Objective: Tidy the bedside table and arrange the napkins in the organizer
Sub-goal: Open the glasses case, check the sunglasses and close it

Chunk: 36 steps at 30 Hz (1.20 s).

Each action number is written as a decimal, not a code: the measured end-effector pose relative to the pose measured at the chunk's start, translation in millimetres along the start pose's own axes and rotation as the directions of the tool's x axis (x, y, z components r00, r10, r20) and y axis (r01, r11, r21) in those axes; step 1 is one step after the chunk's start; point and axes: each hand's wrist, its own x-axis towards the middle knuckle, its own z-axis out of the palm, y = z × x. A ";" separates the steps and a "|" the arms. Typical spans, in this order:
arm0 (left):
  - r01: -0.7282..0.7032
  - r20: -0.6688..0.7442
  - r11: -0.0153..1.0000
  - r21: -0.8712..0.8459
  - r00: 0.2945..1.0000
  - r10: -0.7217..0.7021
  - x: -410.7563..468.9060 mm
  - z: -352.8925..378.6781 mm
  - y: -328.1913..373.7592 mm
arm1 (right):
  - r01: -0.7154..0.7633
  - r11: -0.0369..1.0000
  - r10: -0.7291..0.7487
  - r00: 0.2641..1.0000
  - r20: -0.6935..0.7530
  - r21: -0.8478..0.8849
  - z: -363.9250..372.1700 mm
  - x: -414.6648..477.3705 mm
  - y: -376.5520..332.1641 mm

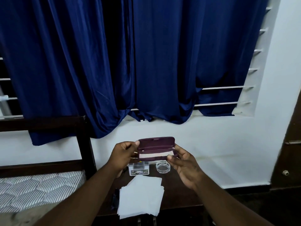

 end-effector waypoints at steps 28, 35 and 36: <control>0.138 -0.582 0.950 -0.281 0.762 -0.283 -30.9 -144.5 -149.9 | -0.360 0.896 0.398 0.911 0.110 -0.261 93.9 66.1 167.2; 0.174 -0.652 0.947 -0.269 0.691 -0.312 -42.4 -176.7 -199.2 | -0.326 0.779 0.415 0.909 0.051 -0.537 101.1 83.4 220.3; 0.172 -0.675 0.954 -0.244 0.677 -0.294 -43.1 -178.7 -202.3 | -0.298 0.763 0.395 0.918 0.048 -0.573 103.6 85.7 225.5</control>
